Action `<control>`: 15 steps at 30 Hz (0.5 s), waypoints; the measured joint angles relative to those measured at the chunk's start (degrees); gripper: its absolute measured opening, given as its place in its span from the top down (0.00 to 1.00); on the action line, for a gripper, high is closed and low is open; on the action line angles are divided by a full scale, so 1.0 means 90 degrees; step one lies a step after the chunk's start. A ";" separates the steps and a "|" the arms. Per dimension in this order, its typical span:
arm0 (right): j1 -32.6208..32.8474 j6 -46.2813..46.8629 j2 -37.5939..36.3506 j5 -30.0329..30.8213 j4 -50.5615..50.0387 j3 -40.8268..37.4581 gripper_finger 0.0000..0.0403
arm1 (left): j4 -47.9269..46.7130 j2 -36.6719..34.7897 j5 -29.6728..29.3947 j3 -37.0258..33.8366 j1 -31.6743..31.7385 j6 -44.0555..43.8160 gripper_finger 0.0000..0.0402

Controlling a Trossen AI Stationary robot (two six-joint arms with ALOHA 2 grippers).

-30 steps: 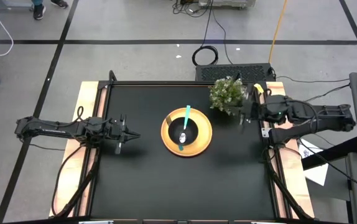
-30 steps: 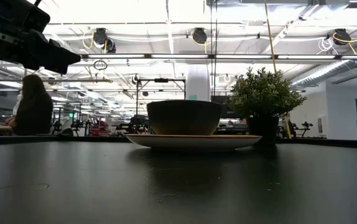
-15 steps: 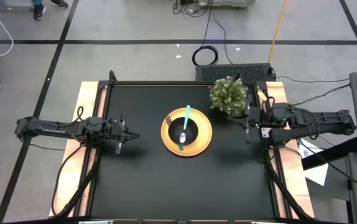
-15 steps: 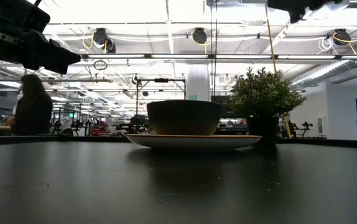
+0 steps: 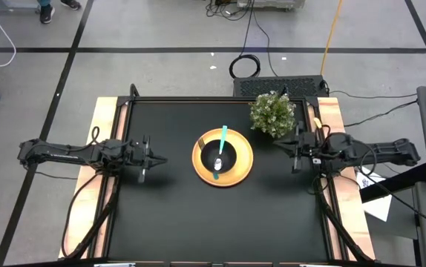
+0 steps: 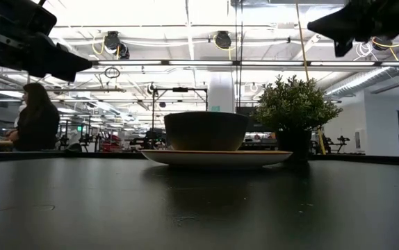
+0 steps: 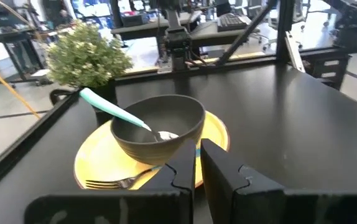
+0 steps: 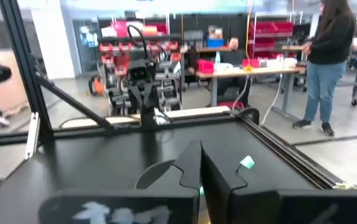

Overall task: Set table place
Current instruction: Adjust the black bowl on the yellow plate

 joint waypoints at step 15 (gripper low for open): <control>-0.0330 0.0367 -0.0156 -0.0024 0.0407 -0.0975 1.00 | 0.0720 0.0000 -0.1238 0.0000 0.0018 -0.0032 0.92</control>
